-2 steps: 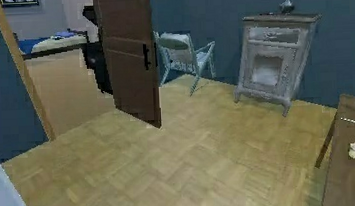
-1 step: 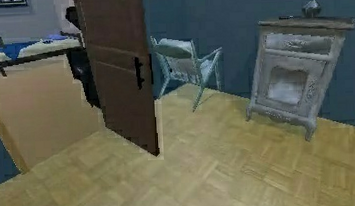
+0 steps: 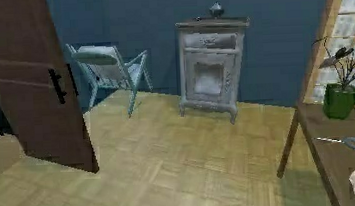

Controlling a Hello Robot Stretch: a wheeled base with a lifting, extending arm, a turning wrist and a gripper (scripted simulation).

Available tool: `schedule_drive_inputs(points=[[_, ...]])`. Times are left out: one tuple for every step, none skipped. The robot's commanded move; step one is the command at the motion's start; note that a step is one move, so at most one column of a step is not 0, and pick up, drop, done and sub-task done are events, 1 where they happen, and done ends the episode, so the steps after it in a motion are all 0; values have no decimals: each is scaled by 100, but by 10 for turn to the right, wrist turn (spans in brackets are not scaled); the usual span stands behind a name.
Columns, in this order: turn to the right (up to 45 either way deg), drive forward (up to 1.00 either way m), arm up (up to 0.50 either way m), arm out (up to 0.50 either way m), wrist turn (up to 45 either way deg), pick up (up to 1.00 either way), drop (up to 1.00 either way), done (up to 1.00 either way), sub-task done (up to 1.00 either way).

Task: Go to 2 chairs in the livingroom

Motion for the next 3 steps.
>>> schedule_drive_inputs(points=[[0,100,0,0,0,0,0,0,0],[0,80,0,0,0,0,0,0,0],[-390,0,0,0,0,0,0,0,0]])
